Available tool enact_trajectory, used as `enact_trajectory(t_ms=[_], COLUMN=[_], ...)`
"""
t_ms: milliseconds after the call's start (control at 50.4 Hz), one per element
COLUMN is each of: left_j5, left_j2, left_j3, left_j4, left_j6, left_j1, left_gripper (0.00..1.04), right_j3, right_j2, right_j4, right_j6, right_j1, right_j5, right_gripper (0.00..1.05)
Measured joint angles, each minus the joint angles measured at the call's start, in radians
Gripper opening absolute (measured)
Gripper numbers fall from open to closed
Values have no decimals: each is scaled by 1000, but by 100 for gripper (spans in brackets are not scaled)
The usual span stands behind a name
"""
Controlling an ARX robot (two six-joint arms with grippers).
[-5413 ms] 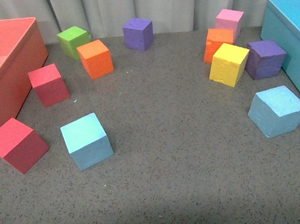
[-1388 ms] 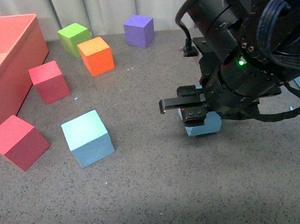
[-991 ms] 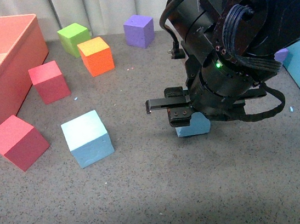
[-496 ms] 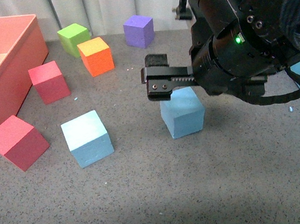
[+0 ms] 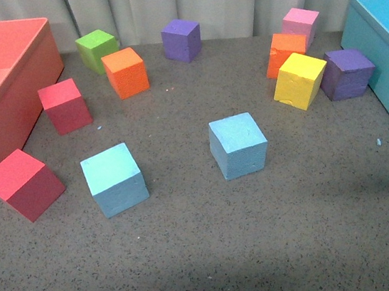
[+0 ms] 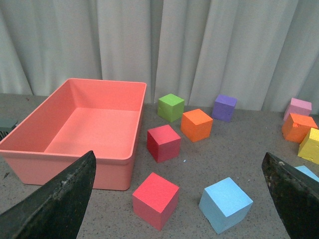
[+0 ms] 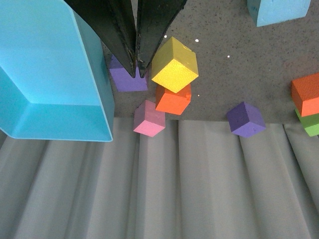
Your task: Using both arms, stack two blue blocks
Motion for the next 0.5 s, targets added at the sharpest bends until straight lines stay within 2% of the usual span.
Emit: enact_trajectory(t_ms=[377,496], left_j5=[0,0], left_j2=[0,0], left_j3=[0,0], left_j4=[0,0], left_j6=[0,0], left_j1=[0,0], left_gripper=[98,98], right_j3=[-142,-156], right_j2=[-317,-541], right_j4=[-171,-382], right_j6=[-1,-1], right_j1=[-98,-130], right_j5=[-92,-128], right_gripper=[1,1])
